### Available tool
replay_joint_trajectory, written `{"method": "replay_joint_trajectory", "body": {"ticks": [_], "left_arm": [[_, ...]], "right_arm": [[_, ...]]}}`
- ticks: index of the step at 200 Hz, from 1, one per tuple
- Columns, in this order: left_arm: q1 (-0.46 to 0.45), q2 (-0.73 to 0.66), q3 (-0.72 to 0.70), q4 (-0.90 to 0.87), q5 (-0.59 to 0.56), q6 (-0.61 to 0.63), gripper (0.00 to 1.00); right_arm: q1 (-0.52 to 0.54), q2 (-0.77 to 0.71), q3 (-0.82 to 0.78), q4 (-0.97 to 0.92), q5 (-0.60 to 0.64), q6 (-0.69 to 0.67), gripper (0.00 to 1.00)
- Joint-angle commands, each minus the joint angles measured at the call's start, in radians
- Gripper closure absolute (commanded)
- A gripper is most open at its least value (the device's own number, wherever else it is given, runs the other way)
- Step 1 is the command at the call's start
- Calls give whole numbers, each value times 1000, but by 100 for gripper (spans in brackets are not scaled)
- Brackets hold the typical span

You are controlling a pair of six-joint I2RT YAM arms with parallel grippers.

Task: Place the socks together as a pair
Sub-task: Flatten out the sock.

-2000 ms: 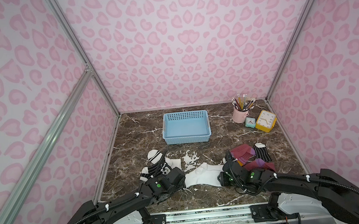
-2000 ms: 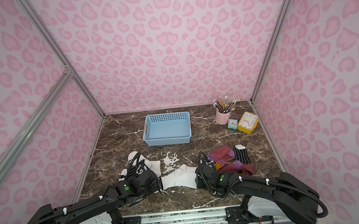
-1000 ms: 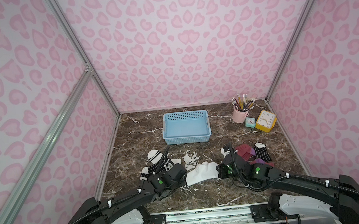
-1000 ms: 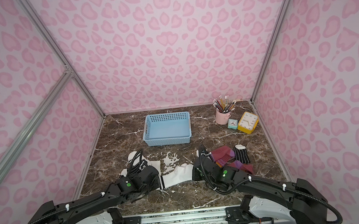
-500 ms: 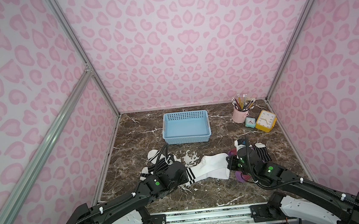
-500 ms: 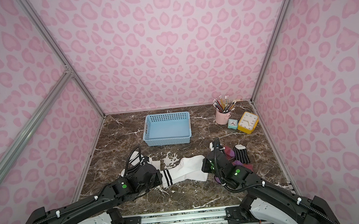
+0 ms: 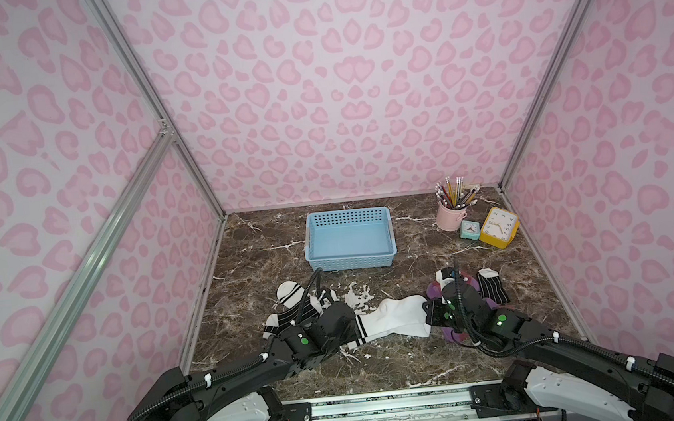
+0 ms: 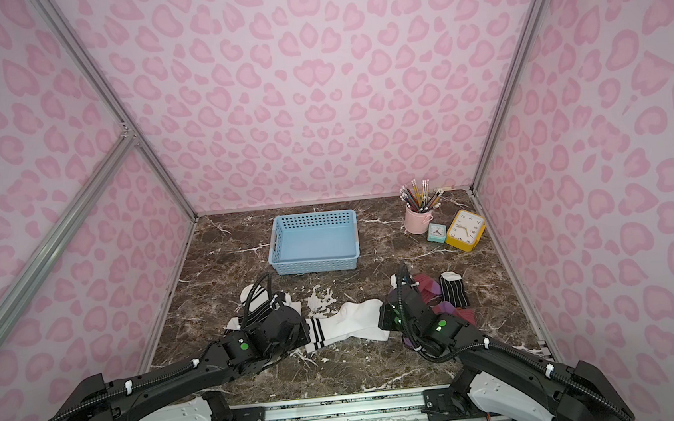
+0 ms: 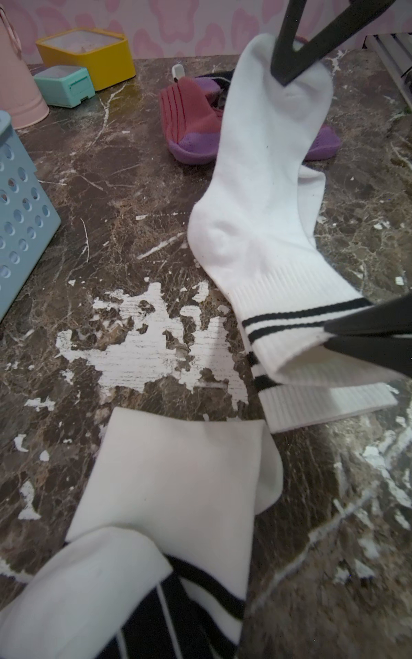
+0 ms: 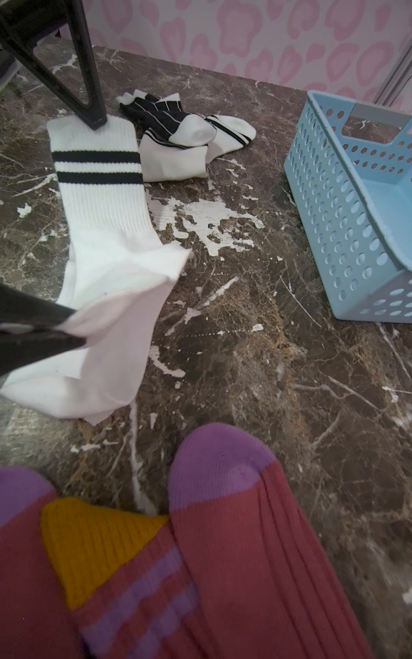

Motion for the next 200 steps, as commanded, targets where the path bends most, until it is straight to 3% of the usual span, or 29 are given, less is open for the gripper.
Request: {"method": "replay_joint_trajectory", "body": {"ticks": [1,138,200], "left_arm": [[-3,-6,-9,51,-16,-9,97],[-30,20,-41,43,-17,-51,95],[-31,56,-40,38,-14,-59,91]], "right_arm": [[3,-1,-5,26,-20,15,100],[16,49,-34,24,-27,34,99],[16,74,-51,62,-39,45,89]]}}
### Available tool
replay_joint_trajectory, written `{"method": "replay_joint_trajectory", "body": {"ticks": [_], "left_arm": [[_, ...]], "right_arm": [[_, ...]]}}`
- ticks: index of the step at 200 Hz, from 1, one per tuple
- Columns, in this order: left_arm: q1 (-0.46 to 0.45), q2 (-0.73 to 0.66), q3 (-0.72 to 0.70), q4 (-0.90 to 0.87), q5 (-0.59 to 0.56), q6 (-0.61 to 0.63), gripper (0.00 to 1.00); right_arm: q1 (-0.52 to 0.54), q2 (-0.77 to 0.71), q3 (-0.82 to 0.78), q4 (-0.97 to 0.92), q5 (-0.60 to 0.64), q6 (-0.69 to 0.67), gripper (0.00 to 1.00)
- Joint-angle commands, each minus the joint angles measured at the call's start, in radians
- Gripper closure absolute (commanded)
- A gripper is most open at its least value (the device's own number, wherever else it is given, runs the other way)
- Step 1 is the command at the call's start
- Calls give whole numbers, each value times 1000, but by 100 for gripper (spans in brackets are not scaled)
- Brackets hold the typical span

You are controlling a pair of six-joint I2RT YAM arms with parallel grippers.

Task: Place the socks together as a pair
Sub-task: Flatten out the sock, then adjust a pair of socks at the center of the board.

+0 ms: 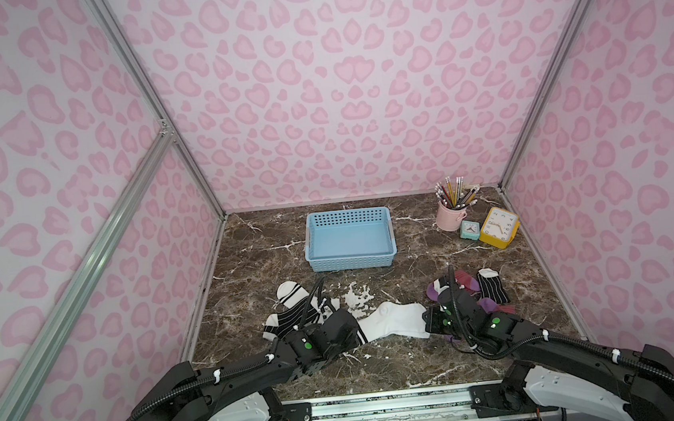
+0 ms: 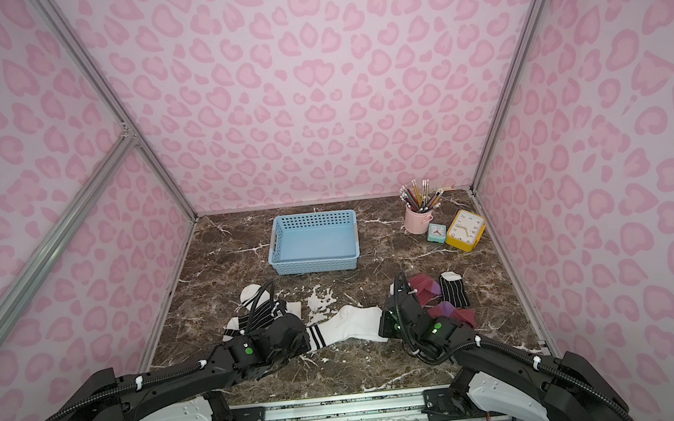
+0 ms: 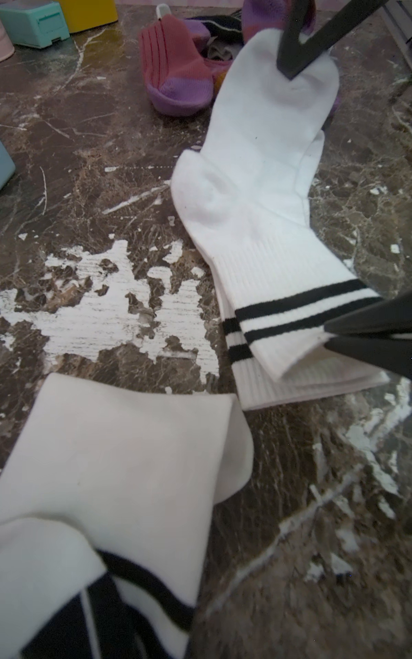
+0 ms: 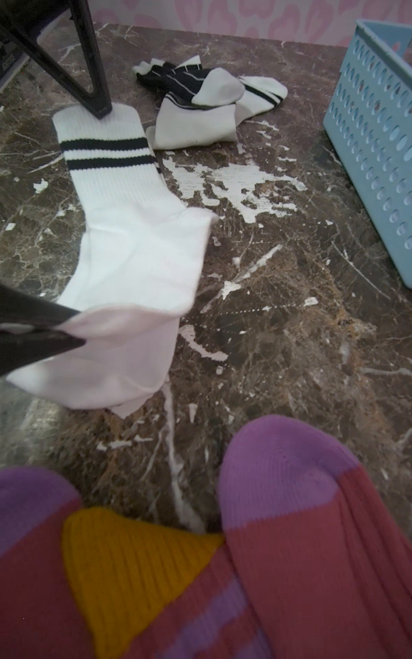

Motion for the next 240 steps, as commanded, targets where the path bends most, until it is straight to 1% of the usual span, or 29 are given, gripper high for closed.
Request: {"method": "replay_joint_trajectory", "body": {"ticks": [1,53,76,90,109,146,172,195,207,224,240], "left_arm": [[0,12,5,21,-14,-7,91],[0,45,9,21,-15,-10,90],[0,59,10,16,-19,-14,89],[0,65,9,11,-23,-16,89],[0,73,9,11,-25,-18,87],[0,96,17,7,-25,-23,86],[0,101,19,4,-25,-26,86],[0,91,22,-7,-31,-28,84],[-1,81,25,-14,-35,-27,83],[0,58,29,-18,-36,-23,93],[0,31,37,-21,-48,-16,94]], "right_arm": [[2,17,0,41,-13,9,89],[5,92,26,65,-52,7,76],[6,136,34,73,-58,9,73],[5,155,42,71,-53,12,69],[6,167,57,54,-31,24,68],[5,138,59,33,7,43,64],[5,126,60,12,7,44,61],[5,118,60,1,2,43,61],[5,118,60,-3,-1,44,63],[5,114,63,2,-12,44,77],[7,104,75,0,-9,45,88]]}}
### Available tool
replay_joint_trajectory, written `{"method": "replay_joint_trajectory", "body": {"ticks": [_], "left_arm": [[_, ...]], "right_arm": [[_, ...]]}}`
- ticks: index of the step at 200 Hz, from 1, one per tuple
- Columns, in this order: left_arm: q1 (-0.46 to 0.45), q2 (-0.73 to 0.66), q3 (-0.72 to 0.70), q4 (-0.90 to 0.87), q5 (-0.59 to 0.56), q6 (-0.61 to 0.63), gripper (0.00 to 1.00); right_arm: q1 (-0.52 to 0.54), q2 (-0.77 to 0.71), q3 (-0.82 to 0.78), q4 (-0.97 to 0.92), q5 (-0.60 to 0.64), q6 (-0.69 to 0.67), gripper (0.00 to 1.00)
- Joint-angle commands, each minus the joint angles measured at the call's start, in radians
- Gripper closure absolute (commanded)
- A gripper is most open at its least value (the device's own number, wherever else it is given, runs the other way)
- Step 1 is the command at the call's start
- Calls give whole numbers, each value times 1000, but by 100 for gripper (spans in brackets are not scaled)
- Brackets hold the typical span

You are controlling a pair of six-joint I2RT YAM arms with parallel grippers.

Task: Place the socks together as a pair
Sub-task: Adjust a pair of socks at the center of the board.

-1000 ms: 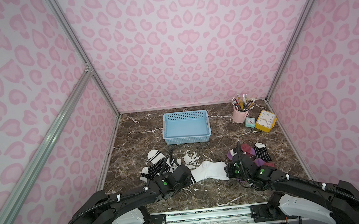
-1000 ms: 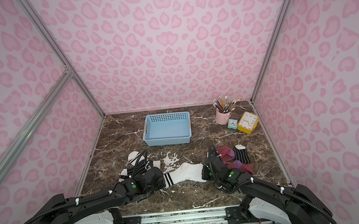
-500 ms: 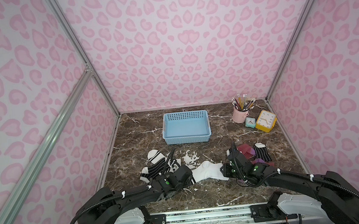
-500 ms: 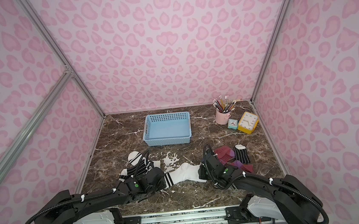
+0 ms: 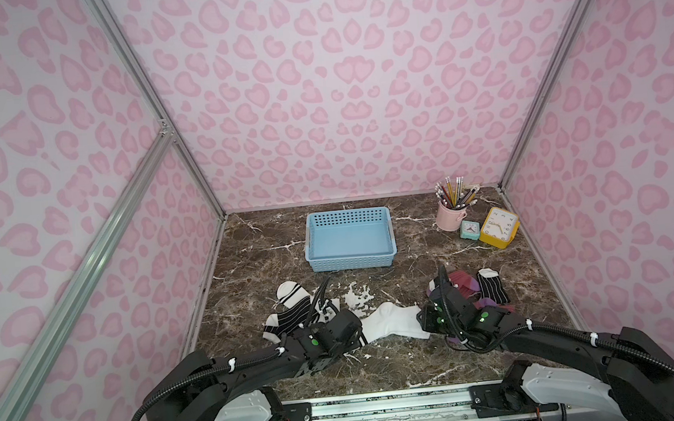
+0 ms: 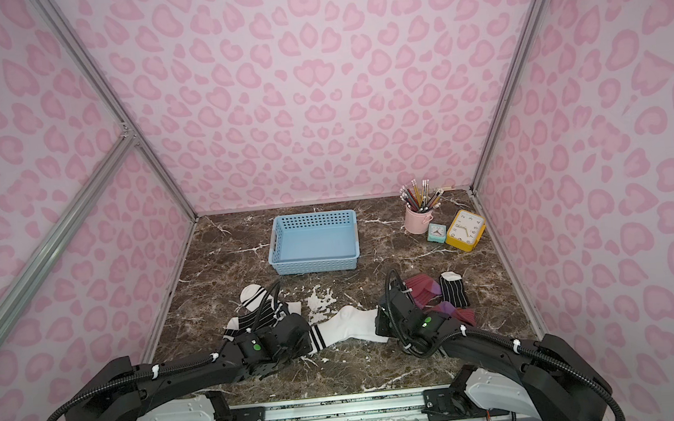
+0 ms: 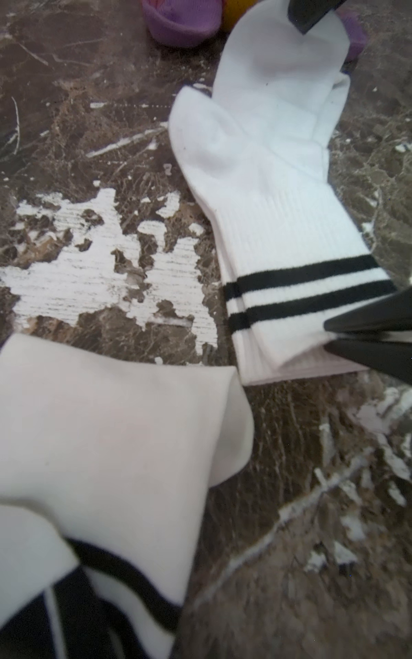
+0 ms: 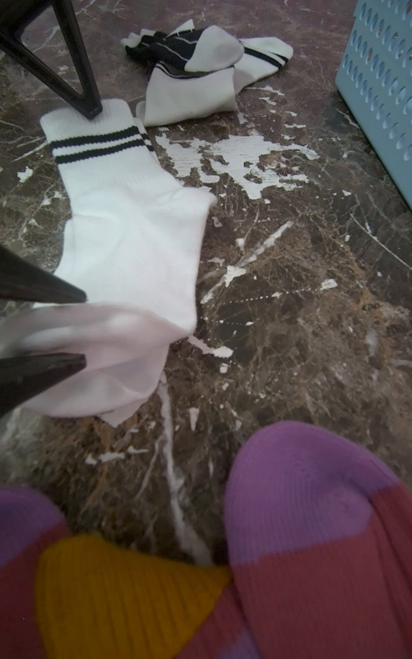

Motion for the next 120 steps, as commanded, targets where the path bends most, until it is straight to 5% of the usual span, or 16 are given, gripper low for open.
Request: {"method": "replay_joint_trajectory", "body": {"ticks": [1,16,86,120], "left_arm": [[0,-31,18,6,-37,3,94],[0,-45,27,4,-48,14,96],[5,-12,38,-23,-77,20,95],[5,-12,39,-8,-64,22,87]], "right_arm": [[3,-14,26,-1,-1,10,89],[4,-26,35,-5,-1,11,100],[56,-64,81,16,-4,29,100],[69,-16,80,13,8,51,100]]}}
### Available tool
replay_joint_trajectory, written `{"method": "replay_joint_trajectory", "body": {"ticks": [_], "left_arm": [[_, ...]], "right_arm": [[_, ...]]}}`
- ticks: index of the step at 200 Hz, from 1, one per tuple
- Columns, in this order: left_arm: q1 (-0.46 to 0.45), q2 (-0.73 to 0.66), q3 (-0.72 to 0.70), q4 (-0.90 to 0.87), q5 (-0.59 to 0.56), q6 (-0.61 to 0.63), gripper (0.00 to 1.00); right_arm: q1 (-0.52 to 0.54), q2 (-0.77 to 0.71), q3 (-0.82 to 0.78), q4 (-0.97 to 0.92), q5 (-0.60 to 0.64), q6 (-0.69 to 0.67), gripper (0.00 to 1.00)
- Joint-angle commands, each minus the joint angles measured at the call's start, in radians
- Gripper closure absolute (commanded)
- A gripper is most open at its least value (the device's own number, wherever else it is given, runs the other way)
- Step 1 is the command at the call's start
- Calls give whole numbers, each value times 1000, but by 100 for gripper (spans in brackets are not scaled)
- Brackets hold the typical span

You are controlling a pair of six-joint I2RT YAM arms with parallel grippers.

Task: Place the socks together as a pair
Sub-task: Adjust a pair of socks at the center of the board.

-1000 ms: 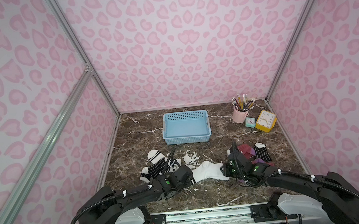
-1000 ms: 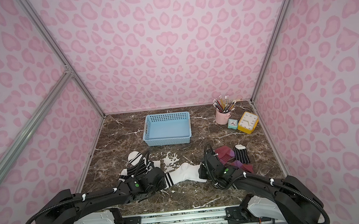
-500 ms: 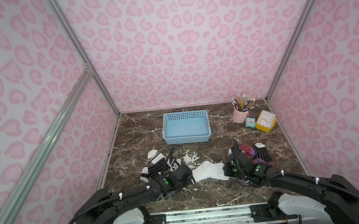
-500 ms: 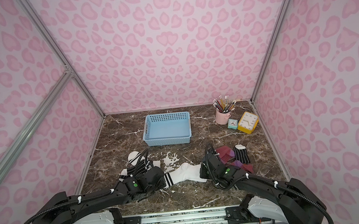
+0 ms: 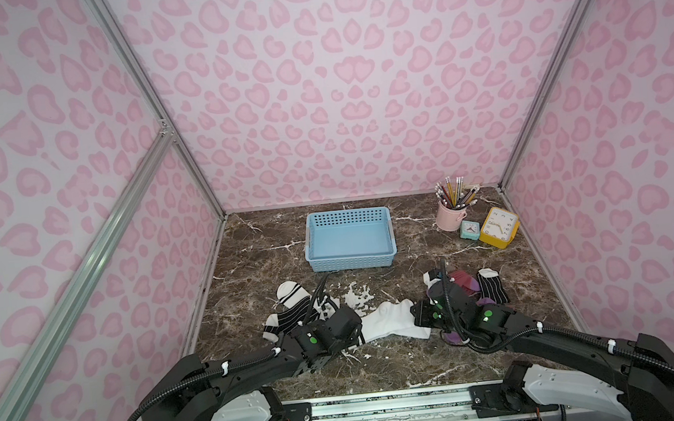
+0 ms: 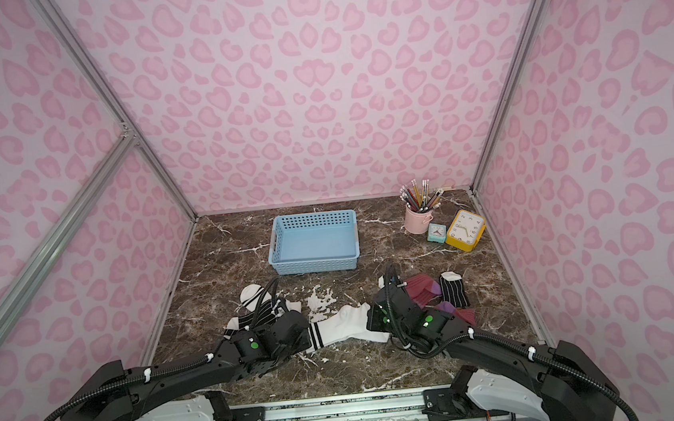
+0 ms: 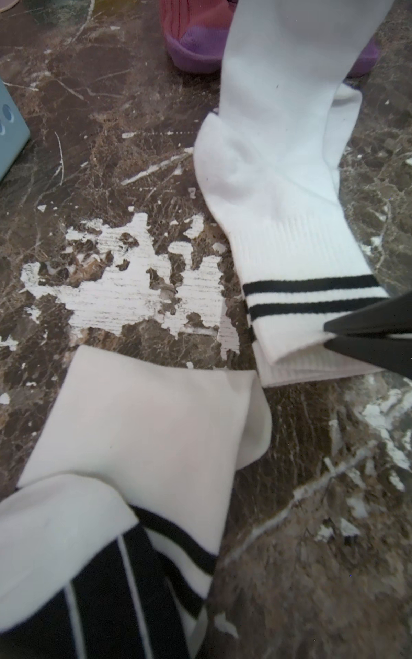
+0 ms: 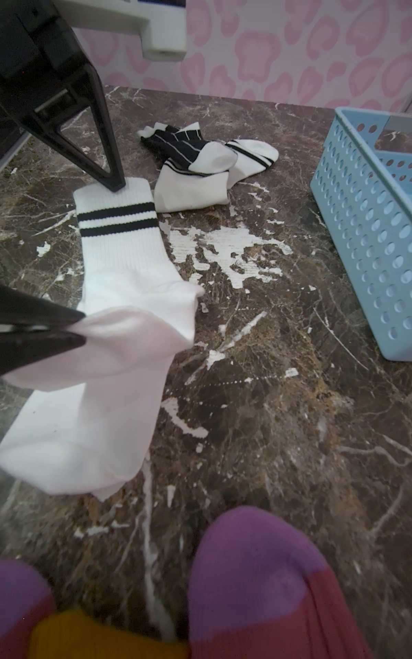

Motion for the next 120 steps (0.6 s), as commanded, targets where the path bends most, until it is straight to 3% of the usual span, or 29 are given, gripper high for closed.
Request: {"method": "replay_joint_trajectory", "body": {"ticks": [1,77,120], "left_arm": [[1,-2,6,26,-10,4,87],[1,0,29,16,6,17,90],[1,-34,55,-53,-37,14,86]], "right_arm": [[5,18,8,13,8,26,100],[26,-122,-35,-49,33,119,100],[50,-113,-33,-57,32,153,100]]}}
